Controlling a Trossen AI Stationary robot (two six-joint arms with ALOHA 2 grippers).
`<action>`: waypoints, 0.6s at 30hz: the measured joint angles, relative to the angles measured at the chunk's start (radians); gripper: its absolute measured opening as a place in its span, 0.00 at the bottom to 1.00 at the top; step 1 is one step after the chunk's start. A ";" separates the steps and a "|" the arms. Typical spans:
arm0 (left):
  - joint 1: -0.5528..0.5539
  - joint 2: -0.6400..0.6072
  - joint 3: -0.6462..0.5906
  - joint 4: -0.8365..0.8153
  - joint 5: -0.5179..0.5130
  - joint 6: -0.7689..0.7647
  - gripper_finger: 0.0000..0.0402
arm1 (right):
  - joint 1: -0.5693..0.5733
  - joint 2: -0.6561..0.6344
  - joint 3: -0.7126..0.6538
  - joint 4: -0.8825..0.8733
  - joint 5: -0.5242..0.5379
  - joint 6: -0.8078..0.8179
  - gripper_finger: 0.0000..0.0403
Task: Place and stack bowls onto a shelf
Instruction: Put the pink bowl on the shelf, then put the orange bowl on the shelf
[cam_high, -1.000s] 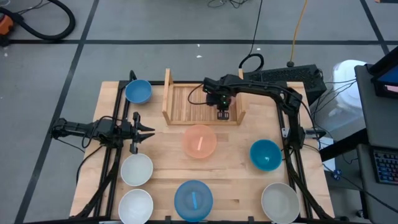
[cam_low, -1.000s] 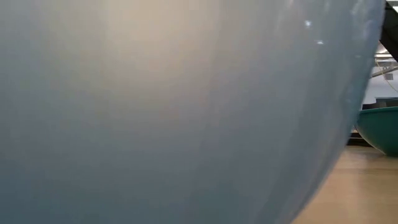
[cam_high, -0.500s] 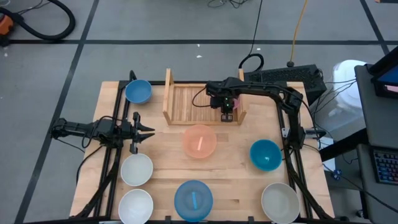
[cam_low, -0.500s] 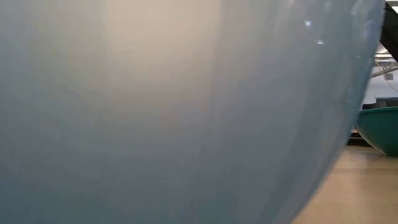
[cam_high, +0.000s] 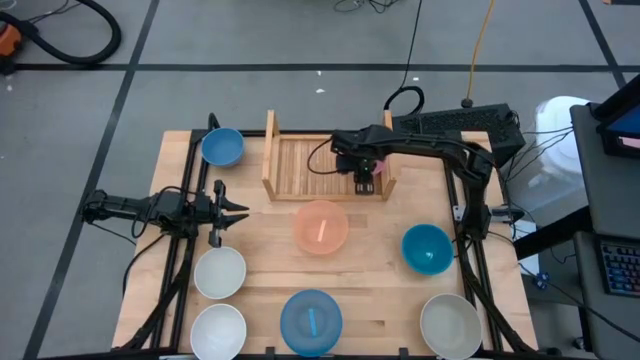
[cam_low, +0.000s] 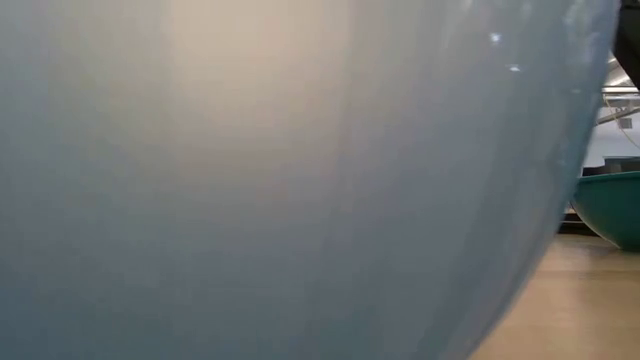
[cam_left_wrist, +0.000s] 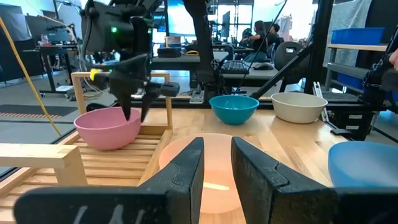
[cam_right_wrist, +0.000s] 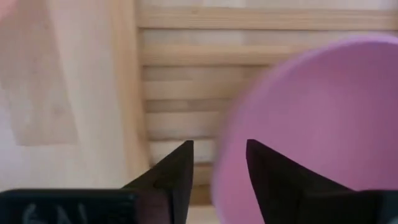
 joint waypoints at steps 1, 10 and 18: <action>0.000 0.000 0.000 0.000 0.000 0.001 0.22 | 0.002 -0.013 0.000 -0.004 0.028 0.000 0.37; 0.000 0.000 0.000 0.001 0.000 0.001 0.22 | 0.041 -0.205 0.000 -0.014 0.112 0.036 0.36; 0.000 0.000 0.000 0.169 0.001 -0.083 0.22 | 0.078 -0.446 0.000 -0.013 0.110 0.068 0.36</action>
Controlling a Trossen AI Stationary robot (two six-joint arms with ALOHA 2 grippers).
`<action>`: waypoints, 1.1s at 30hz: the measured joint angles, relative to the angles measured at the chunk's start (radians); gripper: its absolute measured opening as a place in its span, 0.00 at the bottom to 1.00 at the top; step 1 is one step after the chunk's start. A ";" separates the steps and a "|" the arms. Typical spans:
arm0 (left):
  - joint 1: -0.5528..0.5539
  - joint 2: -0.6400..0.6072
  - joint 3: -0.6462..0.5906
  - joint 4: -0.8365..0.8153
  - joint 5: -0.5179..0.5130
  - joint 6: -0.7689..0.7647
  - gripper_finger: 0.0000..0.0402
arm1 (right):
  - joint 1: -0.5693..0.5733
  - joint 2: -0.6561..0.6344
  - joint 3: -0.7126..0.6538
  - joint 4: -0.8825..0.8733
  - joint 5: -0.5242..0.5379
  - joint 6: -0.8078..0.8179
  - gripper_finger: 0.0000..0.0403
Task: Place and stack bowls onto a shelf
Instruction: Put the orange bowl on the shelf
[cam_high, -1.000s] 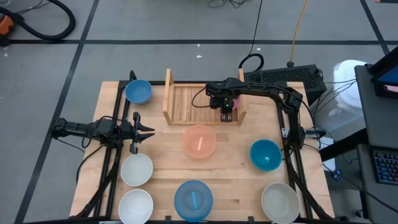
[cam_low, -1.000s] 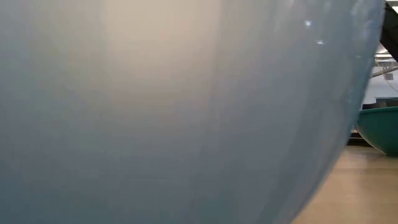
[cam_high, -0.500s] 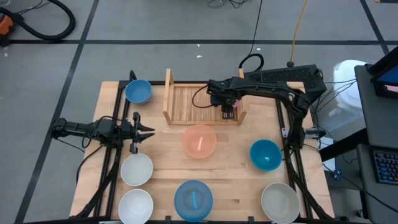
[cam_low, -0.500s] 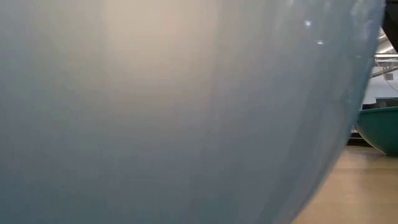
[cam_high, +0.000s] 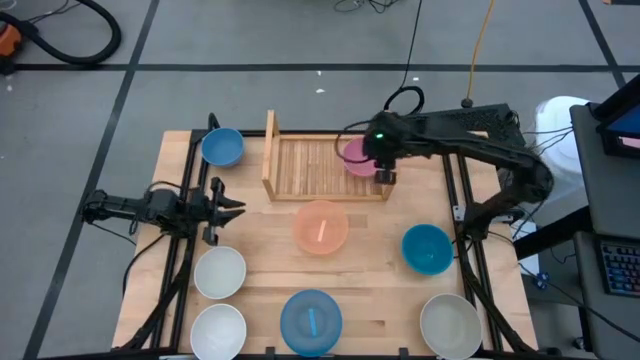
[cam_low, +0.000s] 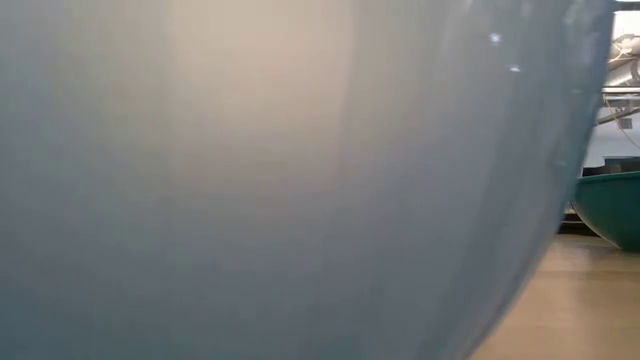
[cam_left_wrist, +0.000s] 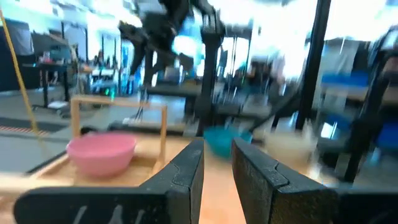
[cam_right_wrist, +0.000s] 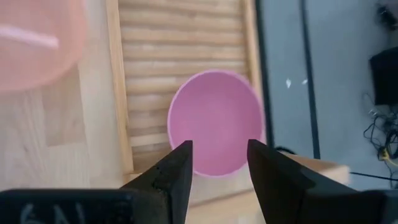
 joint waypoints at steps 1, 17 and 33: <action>0.000 0.000 0.000 0.044 -0.001 -0.032 0.22 | 0.000 -0.024 0.000 0.005 0.000 0.018 0.36; 0.000 0.000 0.000 0.355 -0.001 -0.340 0.22 | 0.000 -0.170 0.001 0.006 0.000 0.142 0.36; 0.000 0.167 0.407 -0.520 -0.053 -0.551 0.22 | 0.000 -0.187 0.001 0.006 0.003 0.065 0.36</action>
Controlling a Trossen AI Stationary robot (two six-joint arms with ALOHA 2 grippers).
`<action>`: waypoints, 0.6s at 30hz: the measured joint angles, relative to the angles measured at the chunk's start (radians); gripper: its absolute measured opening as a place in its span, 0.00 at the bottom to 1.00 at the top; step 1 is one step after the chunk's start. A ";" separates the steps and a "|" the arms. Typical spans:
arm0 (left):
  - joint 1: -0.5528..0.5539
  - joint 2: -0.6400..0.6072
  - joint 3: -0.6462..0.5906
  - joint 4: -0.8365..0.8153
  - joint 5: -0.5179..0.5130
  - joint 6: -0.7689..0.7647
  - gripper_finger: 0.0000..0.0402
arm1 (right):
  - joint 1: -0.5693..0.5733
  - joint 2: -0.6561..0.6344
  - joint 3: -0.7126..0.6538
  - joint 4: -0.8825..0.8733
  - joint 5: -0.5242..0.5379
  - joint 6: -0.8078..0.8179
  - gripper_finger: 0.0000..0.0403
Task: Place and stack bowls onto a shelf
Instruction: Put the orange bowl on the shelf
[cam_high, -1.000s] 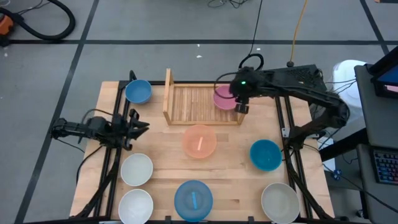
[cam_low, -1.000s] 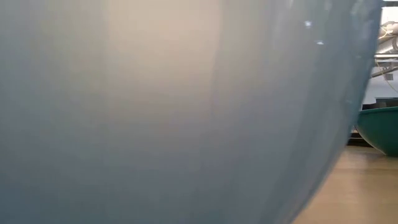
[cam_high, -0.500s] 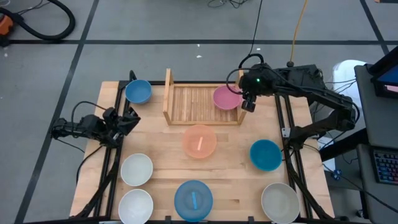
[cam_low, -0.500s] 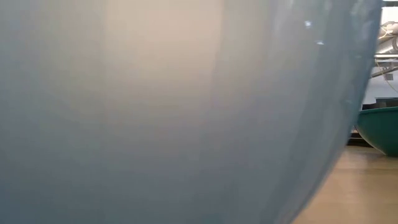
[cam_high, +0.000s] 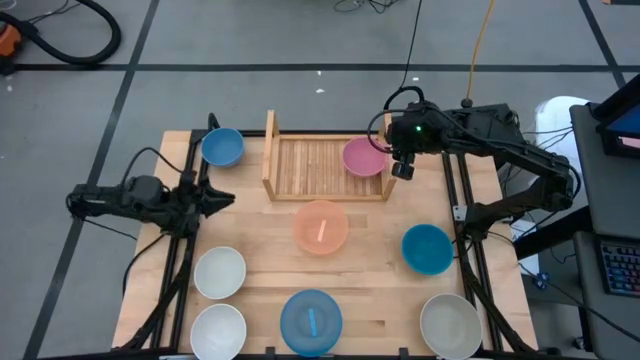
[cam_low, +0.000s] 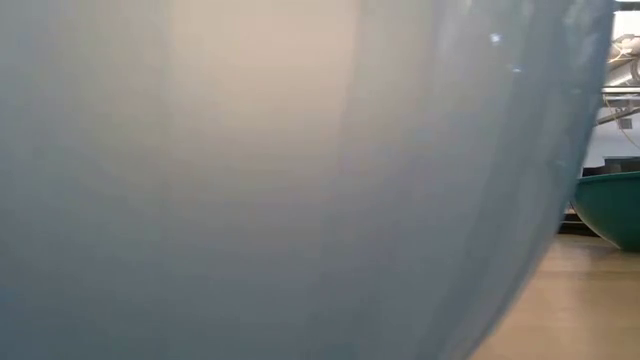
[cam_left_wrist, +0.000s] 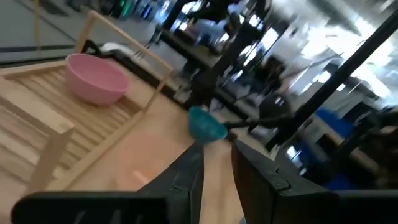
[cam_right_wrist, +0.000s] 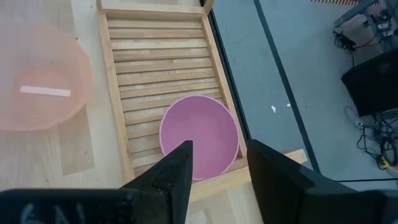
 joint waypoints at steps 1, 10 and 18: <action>0.000 0.038 0.035 -0.024 0.000 0.017 0.22 | 0.000 -0.001 0.000 0.001 0.000 -0.002 0.36; -0.001 0.424 0.319 -0.286 0.027 0.221 0.22 | -0.002 -0.039 0.000 0.007 0.001 -0.034 0.36; -0.002 0.744 0.438 -0.423 0.125 0.326 0.22 | -0.002 -0.079 0.000 0.037 0.001 -0.034 0.36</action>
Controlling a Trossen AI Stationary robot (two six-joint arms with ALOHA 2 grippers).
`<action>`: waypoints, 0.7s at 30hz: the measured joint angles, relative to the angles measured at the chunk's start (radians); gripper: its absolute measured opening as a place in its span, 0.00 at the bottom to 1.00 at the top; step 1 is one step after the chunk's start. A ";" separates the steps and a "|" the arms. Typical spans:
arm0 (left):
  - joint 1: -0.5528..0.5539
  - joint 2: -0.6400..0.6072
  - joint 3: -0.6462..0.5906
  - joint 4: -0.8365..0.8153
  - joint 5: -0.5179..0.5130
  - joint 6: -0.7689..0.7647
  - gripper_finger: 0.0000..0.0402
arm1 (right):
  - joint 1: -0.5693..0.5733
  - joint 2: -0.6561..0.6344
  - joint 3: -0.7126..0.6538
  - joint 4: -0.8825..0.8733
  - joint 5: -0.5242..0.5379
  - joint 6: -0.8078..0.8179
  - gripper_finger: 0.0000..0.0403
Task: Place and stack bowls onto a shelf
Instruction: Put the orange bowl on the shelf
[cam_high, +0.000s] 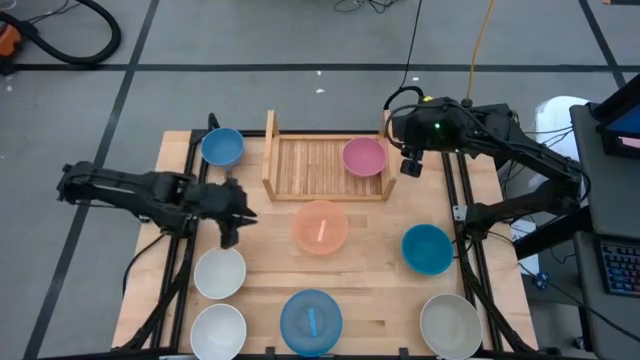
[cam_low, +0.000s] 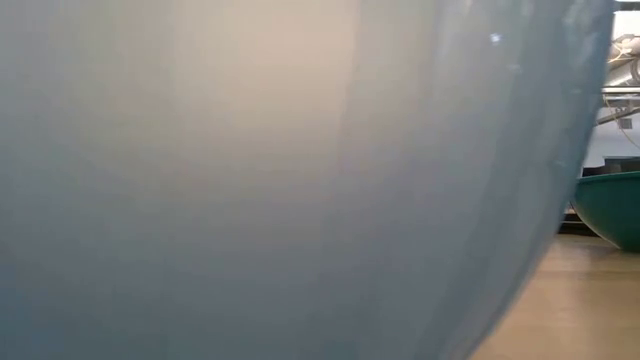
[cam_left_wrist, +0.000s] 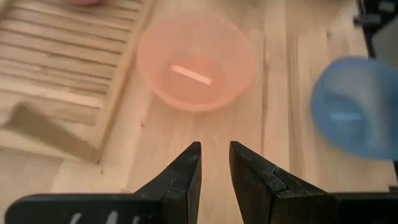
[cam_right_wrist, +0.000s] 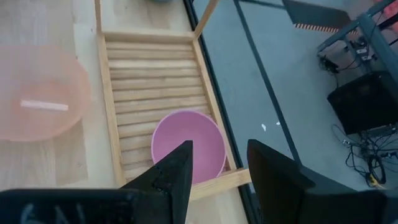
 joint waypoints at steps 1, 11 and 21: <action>-0.004 0.031 0.007 0.001 0.009 0.025 0.22 | 0.000 -0.004 0.000 0.004 0.000 -0.002 0.36; -0.063 0.265 0.016 0.042 0.016 0.407 0.22 | 0.000 -0.037 0.000 0.040 0.000 -0.027 0.36; -0.064 0.375 0.016 0.201 0.011 0.612 0.22 | 0.000 -0.040 0.000 0.040 0.000 -0.029 0.36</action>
